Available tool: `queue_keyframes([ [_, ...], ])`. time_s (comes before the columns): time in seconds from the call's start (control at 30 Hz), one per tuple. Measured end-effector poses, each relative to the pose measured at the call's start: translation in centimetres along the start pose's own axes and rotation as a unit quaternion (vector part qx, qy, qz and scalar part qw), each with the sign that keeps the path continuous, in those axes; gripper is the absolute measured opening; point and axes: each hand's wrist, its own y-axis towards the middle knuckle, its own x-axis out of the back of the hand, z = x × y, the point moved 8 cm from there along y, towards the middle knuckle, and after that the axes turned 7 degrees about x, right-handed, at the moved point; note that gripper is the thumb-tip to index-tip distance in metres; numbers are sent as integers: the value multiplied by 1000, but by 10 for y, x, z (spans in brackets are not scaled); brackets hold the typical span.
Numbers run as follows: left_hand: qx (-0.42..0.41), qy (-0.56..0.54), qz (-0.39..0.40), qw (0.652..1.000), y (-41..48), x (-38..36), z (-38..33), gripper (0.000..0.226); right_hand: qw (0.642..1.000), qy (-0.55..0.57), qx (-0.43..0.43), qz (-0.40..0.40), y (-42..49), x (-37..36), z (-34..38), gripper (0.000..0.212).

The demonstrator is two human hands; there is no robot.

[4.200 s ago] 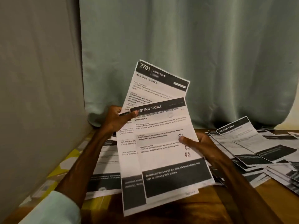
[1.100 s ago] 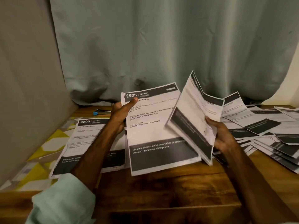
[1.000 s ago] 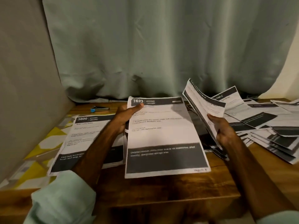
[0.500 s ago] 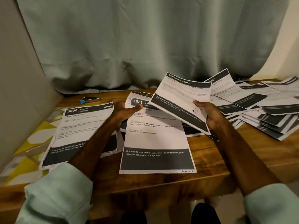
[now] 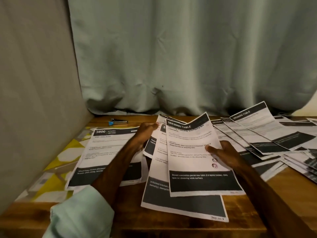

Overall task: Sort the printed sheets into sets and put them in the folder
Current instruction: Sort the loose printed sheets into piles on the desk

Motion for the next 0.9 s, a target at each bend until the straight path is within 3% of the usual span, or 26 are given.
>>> queue_keyframes([
  [0.17, 97, -90, 80, 988, 2, -11, 15, 30, 999, -25, 22, 18, -2, -3, 2, 24],
  [0.27, 118, -44, 80, 989, 10, -21, 18, 35, 999, -26, 34, 27, -3, -6, 4, 25],
  [0.37, 60, 25, 22, 998, 17, -18, 9, 32, 997, -44, 53, 21, -2, -5, 5, 24],
  [0.5, -85, 54, 1, 995, 18, -7, -26, 31, 996, -42, 73, 9, -2, -3, 6, 36],
  [0.63, -187, -15, -41, 981, 4, 24, -65, 27, 997, -42, 60, -4, 1, -1, 2, 25],
  [0.77, -227, -143, -73, 960, -9, 58, -96, 18, 998, -35, 54, -10, 1, -1, 1, 19],
  [0.9, -248, -232, -61, 938, -21, 68, -126, 26, 999, 22, 37, -18, 0, 0, 2, 19],
])
